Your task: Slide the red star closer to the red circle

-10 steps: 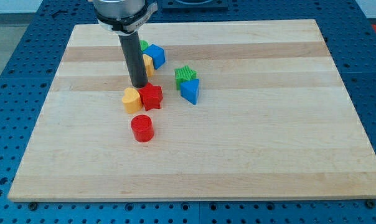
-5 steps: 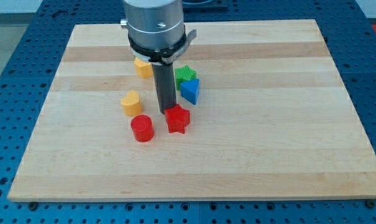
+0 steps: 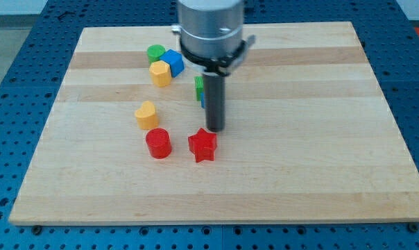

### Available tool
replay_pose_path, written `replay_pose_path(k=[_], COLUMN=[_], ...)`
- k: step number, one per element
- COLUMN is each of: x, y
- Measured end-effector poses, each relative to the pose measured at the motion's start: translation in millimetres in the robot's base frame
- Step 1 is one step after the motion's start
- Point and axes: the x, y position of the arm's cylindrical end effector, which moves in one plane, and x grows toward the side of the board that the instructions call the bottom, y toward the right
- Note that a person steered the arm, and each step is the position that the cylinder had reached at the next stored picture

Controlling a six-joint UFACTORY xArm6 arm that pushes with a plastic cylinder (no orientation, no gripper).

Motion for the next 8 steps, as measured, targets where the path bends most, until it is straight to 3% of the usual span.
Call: replay_pose_path(k=[2,5,7,8], x=[25,47,47,47], y=[20,0,-33,-11])
